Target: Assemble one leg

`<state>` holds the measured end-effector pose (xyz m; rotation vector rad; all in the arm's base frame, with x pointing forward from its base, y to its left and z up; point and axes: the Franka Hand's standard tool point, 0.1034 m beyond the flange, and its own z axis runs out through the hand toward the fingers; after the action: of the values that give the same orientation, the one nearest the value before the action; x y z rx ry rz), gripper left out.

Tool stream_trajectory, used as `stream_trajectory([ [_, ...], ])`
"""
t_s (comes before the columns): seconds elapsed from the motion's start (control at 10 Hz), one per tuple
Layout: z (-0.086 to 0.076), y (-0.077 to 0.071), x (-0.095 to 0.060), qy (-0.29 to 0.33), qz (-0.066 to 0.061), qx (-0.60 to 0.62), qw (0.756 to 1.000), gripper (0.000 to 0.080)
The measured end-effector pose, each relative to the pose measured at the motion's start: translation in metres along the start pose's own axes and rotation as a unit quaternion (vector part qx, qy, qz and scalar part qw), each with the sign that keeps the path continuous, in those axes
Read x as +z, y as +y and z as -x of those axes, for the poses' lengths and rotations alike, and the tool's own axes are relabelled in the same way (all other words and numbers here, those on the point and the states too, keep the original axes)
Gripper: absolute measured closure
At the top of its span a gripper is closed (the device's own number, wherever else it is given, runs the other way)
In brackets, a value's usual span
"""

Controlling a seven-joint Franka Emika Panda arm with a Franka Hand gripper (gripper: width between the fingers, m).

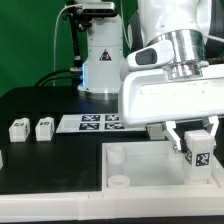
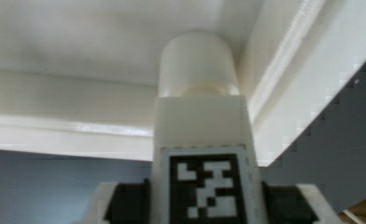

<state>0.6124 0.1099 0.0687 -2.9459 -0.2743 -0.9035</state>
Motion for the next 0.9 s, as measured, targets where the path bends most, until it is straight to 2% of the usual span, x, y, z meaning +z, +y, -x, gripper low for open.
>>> stream_trajectory([
  [0.4,0.0009,-0.0002,0.0008,-0.005,-0.001,-0.002,1.0,0.0508],
  [0.6,0.001,-0.0002,0.0009,-0.005,-0.001,-0.003,1.0,0.0227],
  [0.7,0.0011,-0.0002,0.0009,-0.005,-0.001,-0.003,1.0,0.0227],
  [0.8,0.0011,-0.0002,0.0009,-0.005,-0.001,-0.003,1.0,0.0162],
  [0.9,0.0011,-0.0002,0.001,-0.005,-0.001,-0.003,1.0,0.0153],
])
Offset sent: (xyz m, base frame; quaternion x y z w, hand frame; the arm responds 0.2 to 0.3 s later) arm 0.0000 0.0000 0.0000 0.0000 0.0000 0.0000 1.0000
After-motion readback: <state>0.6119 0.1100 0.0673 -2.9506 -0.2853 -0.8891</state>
